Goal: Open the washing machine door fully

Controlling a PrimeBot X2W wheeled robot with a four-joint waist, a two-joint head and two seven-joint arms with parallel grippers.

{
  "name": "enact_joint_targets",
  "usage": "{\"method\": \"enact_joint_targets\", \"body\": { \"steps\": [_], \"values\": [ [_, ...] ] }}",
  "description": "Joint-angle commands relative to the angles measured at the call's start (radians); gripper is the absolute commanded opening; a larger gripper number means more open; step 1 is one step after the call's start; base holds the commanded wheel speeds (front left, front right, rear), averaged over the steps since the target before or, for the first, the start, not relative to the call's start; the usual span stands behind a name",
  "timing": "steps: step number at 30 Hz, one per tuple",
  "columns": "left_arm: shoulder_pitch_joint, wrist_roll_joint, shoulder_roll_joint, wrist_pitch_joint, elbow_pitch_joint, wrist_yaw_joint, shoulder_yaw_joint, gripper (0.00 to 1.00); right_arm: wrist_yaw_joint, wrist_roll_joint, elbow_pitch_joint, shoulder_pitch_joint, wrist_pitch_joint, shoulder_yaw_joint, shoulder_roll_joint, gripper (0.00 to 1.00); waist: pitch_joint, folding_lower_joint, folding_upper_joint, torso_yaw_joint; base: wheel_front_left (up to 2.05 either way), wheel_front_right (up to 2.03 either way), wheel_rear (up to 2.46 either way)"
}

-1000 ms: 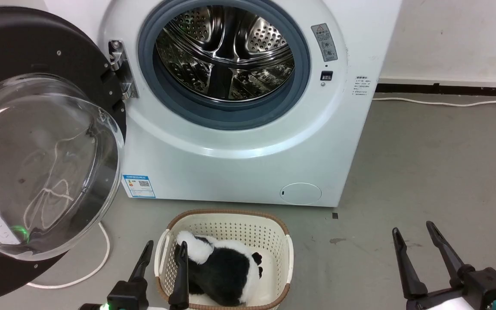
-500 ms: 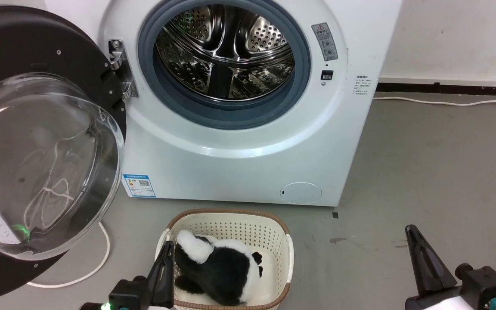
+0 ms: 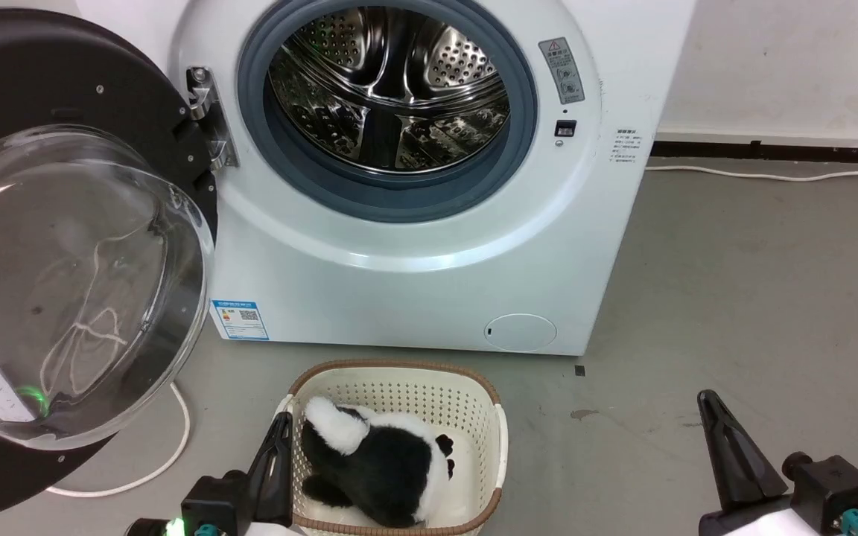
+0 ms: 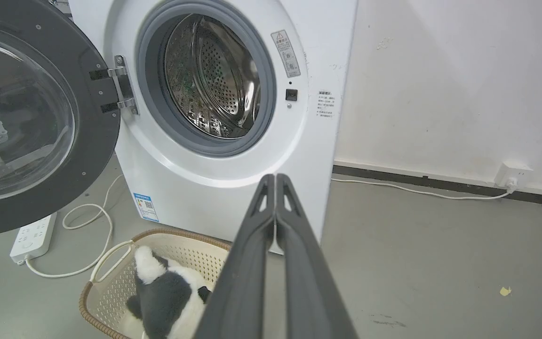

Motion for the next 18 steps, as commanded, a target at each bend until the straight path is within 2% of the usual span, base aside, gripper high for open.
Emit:
{"method": "enact_joint_targets", "body": {
  "steps": [1,18],
  "values": [
    [-0.010,0.009,-0.004,0.006,-0.005,-0.004,0.005,0.00,0.000,-0.007,-0.004,-0.013,0.006,0.001,0.001,0.00,0.000,-0.0001,0.0000,0.000,0.00,0.00,0.00],
    [-0.019,0.028,-0.008,0.041,-0.021,-0.014,0.029,0.00,0.000,-0.015,-0.009,-0.023,0.041,0.005,0.002,0.00,0.003,-0.0001,0.0000,-0.005,0.00,0.00,0.00]
  ]
}}
